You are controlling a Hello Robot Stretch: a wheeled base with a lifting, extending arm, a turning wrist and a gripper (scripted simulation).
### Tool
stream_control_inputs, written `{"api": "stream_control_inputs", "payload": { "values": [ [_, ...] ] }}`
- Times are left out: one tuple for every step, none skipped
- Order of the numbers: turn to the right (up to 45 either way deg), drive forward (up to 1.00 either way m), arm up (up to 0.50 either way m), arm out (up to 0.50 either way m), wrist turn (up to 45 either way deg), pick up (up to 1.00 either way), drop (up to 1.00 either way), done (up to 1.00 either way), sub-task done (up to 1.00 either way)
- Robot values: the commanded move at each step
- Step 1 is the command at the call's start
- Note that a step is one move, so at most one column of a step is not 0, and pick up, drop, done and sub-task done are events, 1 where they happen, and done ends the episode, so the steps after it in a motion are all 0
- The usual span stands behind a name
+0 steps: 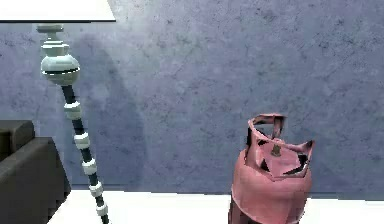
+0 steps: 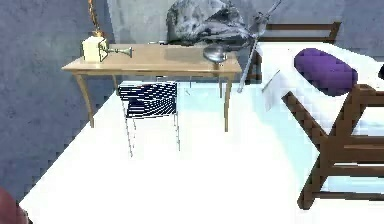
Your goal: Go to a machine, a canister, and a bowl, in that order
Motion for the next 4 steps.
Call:
{"api": "stream_control_inputs", "payload": {
  "values": [
    [24.0,0.00,0.00,0.00,0.0,0.00,0.00,0.00,0.00],
    [0.0,0.00,0.00,0.00,0.0,0.00,0.00,0.00,1.00],
    [-45.0,0.00,0.00,0.00,0.0,0.00,0.00,0.00,0.00],
    [-45.0,0.00,0.00,0.00,0.0,0.00,0.00,0.00,0.00]
  ]
}}
